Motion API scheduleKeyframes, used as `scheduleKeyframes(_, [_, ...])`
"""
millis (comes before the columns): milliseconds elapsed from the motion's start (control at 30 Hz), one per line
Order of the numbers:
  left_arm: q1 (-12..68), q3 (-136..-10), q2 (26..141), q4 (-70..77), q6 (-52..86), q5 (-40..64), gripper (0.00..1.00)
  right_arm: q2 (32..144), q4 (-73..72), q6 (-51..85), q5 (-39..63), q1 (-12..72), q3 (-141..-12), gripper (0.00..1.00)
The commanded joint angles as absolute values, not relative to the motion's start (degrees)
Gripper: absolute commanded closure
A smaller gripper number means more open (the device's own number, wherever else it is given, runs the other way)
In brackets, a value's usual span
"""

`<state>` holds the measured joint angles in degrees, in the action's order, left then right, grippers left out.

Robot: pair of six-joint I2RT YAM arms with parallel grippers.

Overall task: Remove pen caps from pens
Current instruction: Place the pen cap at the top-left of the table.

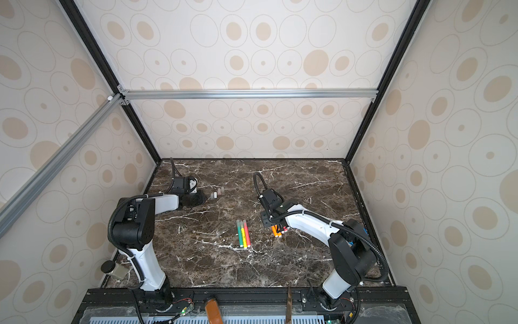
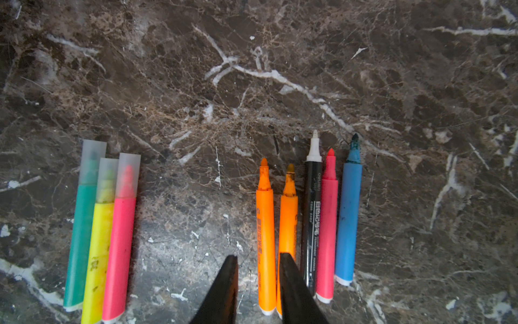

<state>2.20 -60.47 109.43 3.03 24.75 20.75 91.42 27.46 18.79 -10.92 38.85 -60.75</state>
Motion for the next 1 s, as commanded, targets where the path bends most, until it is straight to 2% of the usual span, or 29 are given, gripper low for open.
scheduleKeyframes(0, [1.76, -62.58, 110.34, 3.56, 23.64, 21.78, 0.82, 92.70, 28.55, 18.55, -10.64, 38.56, -61.96, 0.72])
scheduleKeyframes(333, [1.76, -63.18, 111.25, 4.04, 24.08, 22.82, 0.72, 93.52, 28.59, 18.37, -10.37, 38.56, -62.39, 0.72])
scheduleKeyframes(967, [1.89, -62.18, 110.85, 7.71, 27.05, 28.39, 0.71, 93.85, 27.59, 19.03, -9.32, 38.58, -61.41, 0.72])
